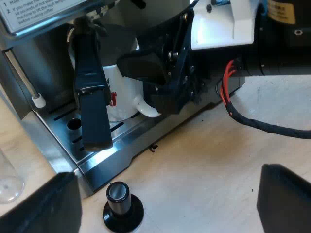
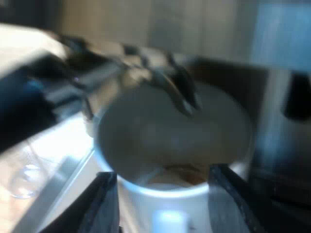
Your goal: Place mug into machine
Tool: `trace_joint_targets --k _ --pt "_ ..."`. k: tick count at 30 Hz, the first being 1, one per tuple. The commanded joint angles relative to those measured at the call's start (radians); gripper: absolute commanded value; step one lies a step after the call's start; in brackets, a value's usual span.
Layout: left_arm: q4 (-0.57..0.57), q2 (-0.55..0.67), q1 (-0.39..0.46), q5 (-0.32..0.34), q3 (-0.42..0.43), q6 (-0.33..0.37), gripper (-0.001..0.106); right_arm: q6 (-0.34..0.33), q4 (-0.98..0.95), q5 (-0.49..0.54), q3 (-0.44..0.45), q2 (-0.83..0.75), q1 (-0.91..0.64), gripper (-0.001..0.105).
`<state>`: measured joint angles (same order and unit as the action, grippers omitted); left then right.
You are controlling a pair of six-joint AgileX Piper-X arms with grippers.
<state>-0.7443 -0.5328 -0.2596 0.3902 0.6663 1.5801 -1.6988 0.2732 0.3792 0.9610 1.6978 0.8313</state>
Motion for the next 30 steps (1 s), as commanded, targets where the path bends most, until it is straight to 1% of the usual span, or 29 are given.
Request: trace_joint_targets --k 1,6,10,13,15,17,19,22,25,26,28,30 --pt "0.015 0.0 0.0 0.01 0.001 -0.015 0.102 -0.02 0.023 0.0 0.008 0.017 0.001 0.044" --pt "0.015 0.0 0.0 0.01 0.001 -0.015 0.102 -0.009 0.041 0.015 0.008 0.029 0.011 0.044" --pt "0.015 0.0 0.0 0.01 0.001 -0.015 0.102 0.028 0.074 0.051 0.008 0.034 0.011 0.044" --pt "0.015 0.0 0.0 0.01 0.001 -0.015 0.102 0.027 0.074 0.1 0.008 0.032 0.02 0.044" --pt "0.015 0.0 0.0 0.01 -0.001 -0.017 0.102 0.009 0.065 0.172 0.008 0.015 0.04 0.044" --pt "0.015 0.0 0.0 0.01 0.0 -0.017 0.102 0.009 0.055 0.194 0.008 0.002 0.053 0.044" --pt "0.015 0.0 0.0 0.01 0.0 -0.017 0.102 0.013 0.026 0.193 0.002 -0.019 0.076 0.044" --pt "0.015 0.0 0.0 0.01 0.0 -0.017 0.102 0.014 0.026 0.198 -0.035 -0.058 0.104 0.044" --pt "0.015 0.0 0.0 0.01 0.0 -0.017 0.102 0.055 0.038 0.203 -0.104 -0.096 0.106 0.044" --pt "0.015 0.0 0.0 0.01 0.0 -0.017 0.102 0.074 0.05 0.184 -0.139 -0.11 0.102 0.044" --pt "0.015 0.0 0.0 0.01 0.0 -0.017 0.102 0.065 0.088 0.141 -0.179 -0.116 0.099 0.044" --pt "0.015 0.0 0.0 0.01 0.0 -0.017 0.102 0.058 0.096 0.127 -0.188 -0.116 0.099 0.044"
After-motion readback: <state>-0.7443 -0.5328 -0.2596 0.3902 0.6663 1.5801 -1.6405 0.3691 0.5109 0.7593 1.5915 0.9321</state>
